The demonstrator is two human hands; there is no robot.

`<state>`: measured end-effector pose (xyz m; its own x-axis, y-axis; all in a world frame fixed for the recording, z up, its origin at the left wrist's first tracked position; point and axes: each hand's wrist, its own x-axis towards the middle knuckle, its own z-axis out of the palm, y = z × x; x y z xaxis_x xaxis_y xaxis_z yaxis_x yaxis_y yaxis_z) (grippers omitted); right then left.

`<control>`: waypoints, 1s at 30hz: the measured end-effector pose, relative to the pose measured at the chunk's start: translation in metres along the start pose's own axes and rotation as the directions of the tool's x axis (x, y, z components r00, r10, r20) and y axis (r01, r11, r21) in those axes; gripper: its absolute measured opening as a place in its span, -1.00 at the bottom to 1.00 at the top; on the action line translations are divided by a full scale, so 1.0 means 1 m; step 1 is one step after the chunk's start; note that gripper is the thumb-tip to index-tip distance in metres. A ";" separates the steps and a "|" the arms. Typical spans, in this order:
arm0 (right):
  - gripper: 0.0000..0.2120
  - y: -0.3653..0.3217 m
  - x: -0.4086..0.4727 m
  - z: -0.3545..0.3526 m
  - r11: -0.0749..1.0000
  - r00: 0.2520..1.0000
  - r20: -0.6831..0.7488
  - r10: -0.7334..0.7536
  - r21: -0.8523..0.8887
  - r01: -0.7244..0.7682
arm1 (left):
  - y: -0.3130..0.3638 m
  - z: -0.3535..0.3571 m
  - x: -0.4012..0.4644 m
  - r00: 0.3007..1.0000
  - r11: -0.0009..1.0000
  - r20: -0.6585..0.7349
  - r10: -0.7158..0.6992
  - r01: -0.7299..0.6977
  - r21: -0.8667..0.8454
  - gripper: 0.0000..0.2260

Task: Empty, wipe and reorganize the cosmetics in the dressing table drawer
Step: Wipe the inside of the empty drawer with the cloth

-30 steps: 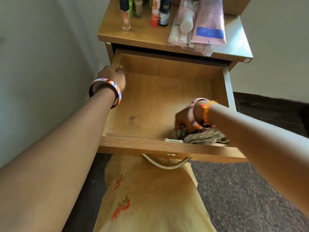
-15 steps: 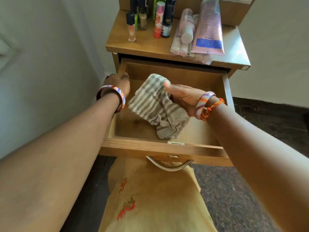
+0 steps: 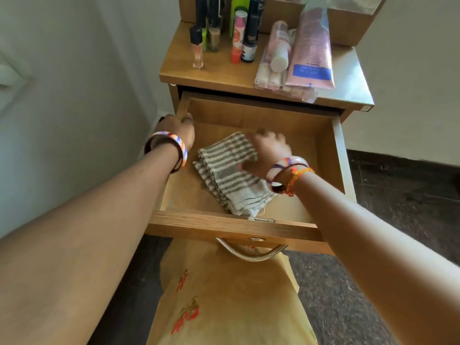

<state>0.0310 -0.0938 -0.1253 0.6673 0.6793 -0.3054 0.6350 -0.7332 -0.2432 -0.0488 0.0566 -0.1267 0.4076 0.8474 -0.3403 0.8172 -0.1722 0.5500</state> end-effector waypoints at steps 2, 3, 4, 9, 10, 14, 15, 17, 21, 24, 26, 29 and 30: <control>-0.33 -0.028 -0.006 0.019 0.955 0.945 0.264 -0.191 -0.172 0.241 | -0.001 0.001 0.001 1.000 1.000 -0.004 0.004 -0.004 -0.018 -0.52; -0.34 -0.040 -0.007 0.028 0.909 0.900 0.345 -0.267 -0.220 0.354 | -0.001 0.001 0.001 1.000 1.000 -0.010 0.005 -0.005 -0.022 -0.52; -0.36 -0.046 -0.002 0.034 0.872 0.873 0.359 -0.329 -0.240 0.427 | -0.002 0.001 0.003 1.000 1.000 -0.015 0.001 -0.002 -0.024 -0.53; -0.46 -0.040 0.041 0.039 0.997 0.996 0.043 -0.075 -0.032 0.076 | -0.002 0.003 0.006 1.000 0.999 -0.022 -0.005 0.004 -0.041 -0.51; -0.48 -0.047 0.045 0.036 0.997 0.997 0.014 -0.081 -0.005 0.081 | -0.003 0.003 0.006 1.000 0.999 -0.020 -0.008 0.007 -0.043 -0.51; -0.66 -0.046 0.053 0.025 0.901 0.891 0.175 -0.419 -0.039 0.431 | -0.001 0.003 0.003 1.000 0.999 -0.013 0.002 -0.002 -0.032 -0.53; -0.72 -0.037 0.051 0.031 0.882 0.852 0.328 -0.408 -0.097 0.460 | -0.001 0.002 0.002 1.000 1.000 -0.012 0.004 -0.004 -0.021 -0.53; -0.65 -0.019 0.037 0.062 0.870 0.803 0.507 -0.313 -0.186 0.457 | -0.002 0.003 0.002 1.000 1.000 -0.010 0.002 -0.002 -0.015 -0.52; -0.69 -0.027 0.051 0.050 0.924 0.894 0.237 -0.381 0.059 0.378 | -0.005 0.003 0.004 1.000 0.999 -0.015 0.010 -0.011 -0.034 -0.53; -0.65 -0.045 0.066 0.023 0.969 0.977 -0.042 -0.210 0.127 0.214 | -0.004 0.003 0.002 1.000 0.999 -0.022 0.011 -0.012 -0.051 -0.54; -0.59 -0.055 0.063 0.034 0.961 0.964 0.023 -0.267 0.085 0.264 | -0.003 0.003 0.003 1.000 0.999 -0.026 0.014 -0.015 -0.052 -0.55; -0.63 -0.049 0.056 0.033 0.954 0.949 0.098 -0.298 0.011 0.299 | -0.003 0.003 0.004 0.999 0.999 -0.030 0.019 -0.020 -0.038 -0.54; -0.63 -0.046 0.059 0.028 0.957 0.956 0.059 -0.288 -0.016 0.290 | -0.004 0.003 0.004 0.999 0.999 -0.027 0.020 -0.021 -0.037 -0.54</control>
<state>0.0306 -0.0211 -0.1583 0.4319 0.8588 -0.2757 0.8071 -0.5044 -0.3069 -0.0491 0.0592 -0.1323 0.4125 0.8569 -0.3090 0.7932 -0.1711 0.5844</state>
